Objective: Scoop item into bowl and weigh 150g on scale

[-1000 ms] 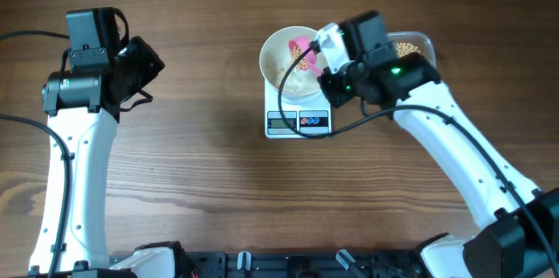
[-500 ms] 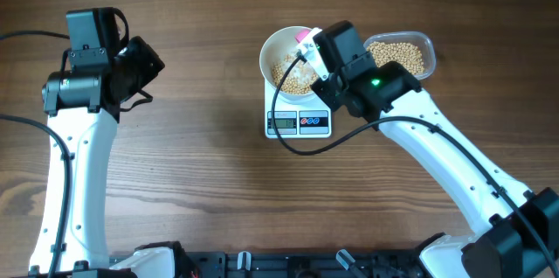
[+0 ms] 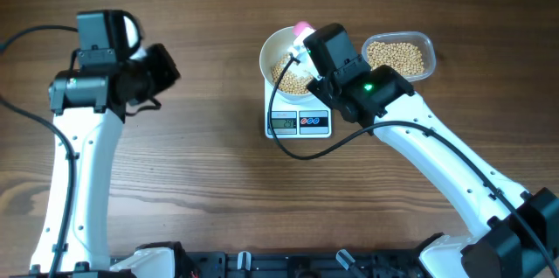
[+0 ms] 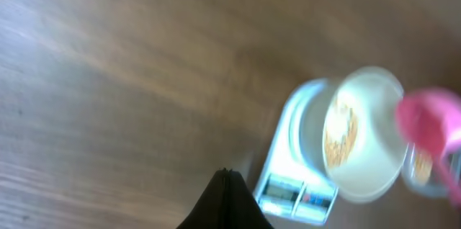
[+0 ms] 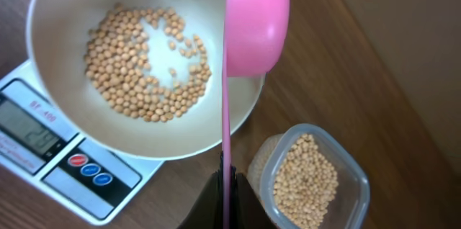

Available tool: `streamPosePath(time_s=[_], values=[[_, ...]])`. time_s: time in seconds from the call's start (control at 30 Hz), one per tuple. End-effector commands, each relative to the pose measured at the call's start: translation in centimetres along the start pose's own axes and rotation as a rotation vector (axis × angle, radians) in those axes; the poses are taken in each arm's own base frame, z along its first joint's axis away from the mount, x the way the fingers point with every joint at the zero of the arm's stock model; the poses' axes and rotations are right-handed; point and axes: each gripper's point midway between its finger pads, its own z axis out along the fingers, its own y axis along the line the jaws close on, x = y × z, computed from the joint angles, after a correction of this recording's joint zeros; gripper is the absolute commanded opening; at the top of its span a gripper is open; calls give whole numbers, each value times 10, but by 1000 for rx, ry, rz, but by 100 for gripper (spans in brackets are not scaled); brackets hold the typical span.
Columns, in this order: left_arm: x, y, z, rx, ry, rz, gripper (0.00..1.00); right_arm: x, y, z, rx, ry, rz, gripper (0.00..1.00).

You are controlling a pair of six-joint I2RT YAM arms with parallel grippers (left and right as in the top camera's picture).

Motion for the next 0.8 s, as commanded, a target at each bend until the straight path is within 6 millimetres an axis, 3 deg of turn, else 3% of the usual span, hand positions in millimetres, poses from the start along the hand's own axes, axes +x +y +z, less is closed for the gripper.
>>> streamPosePath(time_s=[0.0, 0.47, 0.77], values=[[28, -17, 5, 33, 100, 152, 4, -3, -13, -4, 67, -9, -9, 4], [101, -61, 0, 158, 313, 438, 4, -12, -7, -4, 29, -51, -24, 4], [114, -58, -4, 161, 362, 491, 4, -14, 0, -4, -9, -65, -23, 4]])
